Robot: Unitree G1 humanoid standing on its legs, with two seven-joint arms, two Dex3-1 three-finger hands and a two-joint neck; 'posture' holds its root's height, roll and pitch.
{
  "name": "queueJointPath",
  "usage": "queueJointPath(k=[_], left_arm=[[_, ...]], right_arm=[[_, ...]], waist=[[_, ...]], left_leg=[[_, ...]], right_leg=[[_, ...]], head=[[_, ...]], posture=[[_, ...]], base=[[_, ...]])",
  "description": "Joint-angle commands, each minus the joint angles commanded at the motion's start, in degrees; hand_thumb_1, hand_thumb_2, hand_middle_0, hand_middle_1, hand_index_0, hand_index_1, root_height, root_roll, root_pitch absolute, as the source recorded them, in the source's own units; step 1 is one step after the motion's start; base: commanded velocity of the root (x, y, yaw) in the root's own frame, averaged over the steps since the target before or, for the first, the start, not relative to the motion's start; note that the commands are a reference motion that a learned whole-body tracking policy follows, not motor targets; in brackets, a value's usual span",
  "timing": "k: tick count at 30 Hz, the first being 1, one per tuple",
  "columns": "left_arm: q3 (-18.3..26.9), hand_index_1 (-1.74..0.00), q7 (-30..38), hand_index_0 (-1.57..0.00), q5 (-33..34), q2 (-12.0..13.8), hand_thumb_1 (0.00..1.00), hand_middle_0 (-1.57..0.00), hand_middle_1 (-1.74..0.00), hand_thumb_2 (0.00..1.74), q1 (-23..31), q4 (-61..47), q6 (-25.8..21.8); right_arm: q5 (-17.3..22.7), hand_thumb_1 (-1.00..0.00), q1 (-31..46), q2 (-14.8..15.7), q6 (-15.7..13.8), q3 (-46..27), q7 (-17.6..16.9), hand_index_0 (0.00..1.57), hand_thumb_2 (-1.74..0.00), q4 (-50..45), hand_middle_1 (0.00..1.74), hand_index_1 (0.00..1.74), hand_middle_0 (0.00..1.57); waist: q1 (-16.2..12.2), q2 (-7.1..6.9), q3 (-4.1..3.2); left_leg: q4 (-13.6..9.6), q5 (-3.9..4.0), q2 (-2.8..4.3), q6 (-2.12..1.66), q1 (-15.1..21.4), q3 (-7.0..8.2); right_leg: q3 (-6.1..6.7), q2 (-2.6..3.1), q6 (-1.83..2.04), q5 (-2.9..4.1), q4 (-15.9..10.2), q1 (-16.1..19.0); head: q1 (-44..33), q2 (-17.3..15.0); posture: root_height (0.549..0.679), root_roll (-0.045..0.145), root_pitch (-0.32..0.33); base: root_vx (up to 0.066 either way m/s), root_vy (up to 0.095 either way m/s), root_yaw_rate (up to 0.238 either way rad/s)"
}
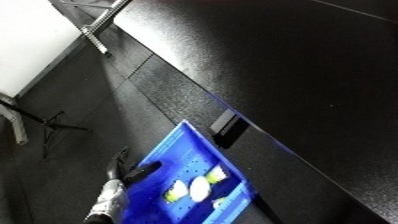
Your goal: Pick up the object and place it into the box
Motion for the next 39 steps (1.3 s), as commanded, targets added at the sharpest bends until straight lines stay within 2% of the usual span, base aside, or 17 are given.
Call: queueJointPath(k=[6, 13, 18, 22, 25, 26, 30, 33, 36, 39], left_arm=[[-0.8, 0.00, -2.0, 0.00, 0.3, 0.4, 0.00, 0.00, 0.00, 0.00, -0.2, 0.7, 2.6], [-3.3, 0.00, -10.1, 0.00, 1.4, -1.5, 0.00, 0.00, 0.00, 0.00, 0.4, 0.1, 2.3], [-9.1, 0.00, -16.4, 0.00, 11.0, -4.0, 0.00, 0.00, 0.00, 0.00, 1.0, -1.0, 2.1], [-13.4, 0.00, -19.7, 0.00, 11.3, -6.5, 0.00, 0.00, 0.00, 0.00, 0.7, -1.7, 2.2], [-15.0, 0.00, -21.0, 0.00, 11.4, -7.5, 0.00, 0.00, 0.00, 0.00, -0.8, -2.0, 3.5], [-15.6, 0.00, -21.1, 0.00, 11.6, -7.9, 0.00, 0.00, 0.00, 0.00, -1.1, -2.3, 4.0], [-17.9, 0.00, -20.9, 0.00, 12.9, -10.8, 0.00, 0.00, 0.00, 0.00, -1.6, -3.9, 4.5], [-19.4, 0.00, -21.0, 0.00, 15.1, -12.2, 0.00, 0.00, 0.00, 0.00, -1.8, -4.4, 4.3], [-20.1, 0.00, -21.2, 0.00, 15.7, -12.6, 0.00, 0.00, 0.00, 0.00, -2.1, -4.4, 4.2], [-20.4, 0.00, -20.6, 0.00, 15.4, -12.7, 0.00, 0.00, 0.00, 0.00, -2.1, -4.8, 4.6]], right_arm=[[1.1, 0.00, -0.3, 0.3, -0.2, 0.0, 0.0, 0.00, 0.00, -0.3, 0.00, 0.00, 0.00], [2.5, 0.00, -1.0, 0.2, -0.2, 0.0, -0.5, 0.00, 0.00, -0.9, 0.00, 0.00, 0.00], [2.3, 0.00, -2.2, -0.4, 0.9, 0.1, -1.0, 0.00, 0.00, -1.1, 0.00, 0.00, 0.00], [1.8, 0.00, -3.7, -0.7, 1.5, 0.3, -1.3, 0.00, 0.00, -0.7, 0.00, 0.00, 0.00], [1.4, 0.00, -4.8, -0.4, 1.7, 0.5, -1.2, 0.00, 0.00, -0.3, 0.00, 0.00, 0.00], [1.3, 0.00, -5.2, -0.3, 1.7, 0.6, -1.3, 0.00, 0.00, -0.2, 0.00, 0.00, 0.00], [1.1, 0.00, -6.4, -0.4, 1.2, 0.0, -1.7, 0.00, 0.00, 0.6, 0.00, 0.00, 0.00], [1.3, 0.00, -7.4, -0.7, 1.2, -0.9, -2.7, 0.00, 0.00, 1.0, 0.00, 0.00, 0.00], [1.0, 0.00, -8.2, -1.1, 0.9, -1.4, -3.5, 0.00, 0.00, 1.2, 0.00, 0.00, 0.00], [0.0, 0.00, -8.6, -1.4, 0.5, -1.7, -3.8, 0.00, 0.00, 1.1, 0.00, 0.00, 0.00]], waist=[[0.1, -0.11, 0.00], [-0.3, 0.30, 0.00], [-0.9, 1.06, 0.00], [-1.3, 1.68, 0.00], [-1.6, 1.57, 0.00], [-1.7, 1.51, 0.00], [-2.1, 1.87, 0.00], [-2.6, 2.42, 0.00], [-3.1, 2.71, 0.00], [-3.5, 2.89, 0.00]], left_leg=[[-0.3, -0.13, 0.02, -0.03, 0.5, 0.08], [0.4, -1.01, -0.14, 0.14, 1.0, 0.66], [0.8, -1.51, -0.24, 0.17, 1.3, 1.21], [1.0, -1.81, -0.07, 0.34, 1.8, 1.75], [1.3, -2.06, 0.21, 0.41, 2.0, 2.21], [1.1, -2.02, 0.34, 0.36, 2.2, 2.29], [-0.1, -1.38, 0.79, -0.12, 3.2, 2.17], [-0.6, -1.16, 0.92, -0.24, 3.9, 2.36], [-0.1, -1.43, 0.90, -0.06, 3.8, 2.80], [1.1, -2.14, 0.71, 0.31, 3.4, 3.13]], right_leg=[[-0.09, -0.06, 0.15, 0.29, -0.4, 0.3], [0.34, -0.02, 0.49, 1.02, -0.9, 0.3], [0.71, 0.01, 0.89, 1.85, -1.5, 0.0], [0.96, -0.14, 1.09, 2.36, -1.7, -0.1], [1.12, -0.20, 1.42, 3.00, -1.8, -0.2], [1.13, -0.23, 1.55, 3.23, -2.0, -0.3], [1.34, -0.41, 1.90, 4.26, -3.0, 0.2], [1.67, -0.67, 2.03, 5.23, -3.7, 0.2], [1.85, -0.89, 2.15, 6.03, -3.9, -0.3], [2.16, -0.90, 2.26, 6.45, -3.7, -0.9]], head=[[3.7, -0.4], [12.2, -0.9], [18.2, -2.0], [24.2, -3.7], [32.1, -7.1], [36.9, -8.9], [49.7, -12.1], [55.0, -13.1], [59.4, -13.5], [63.2, -12.3]], posture=[[0.625, 0.023, 0.015], [0.626, 0.021, 0.012], [0.626, 0.021, 0.012], [0.626, 0.021, 0.008], [0.627, 0.019, 0.007], [0.627, 0.019, 0.007], [0.630, 0.020, 0.002], [0.631, 0.022, -0.002], [0.630, 0.022, -0.003], [0.629, 0.023, -0.003]], base=[[-0.008, -0.024, 0.006], [-0.017, -0.017, -0.067], [-0.031, 0.005, -0.126], [-0.022, 0.027, -0.176], [-0.039, 0.002, -0.139], [-0.045, 0.006, -0.136], [-0.022, 0.037, -0.111], [-0.001, 0.035, -0.057], [-0.010, 0.016, -0.086], [-0.004, 0.021, -0.136]])
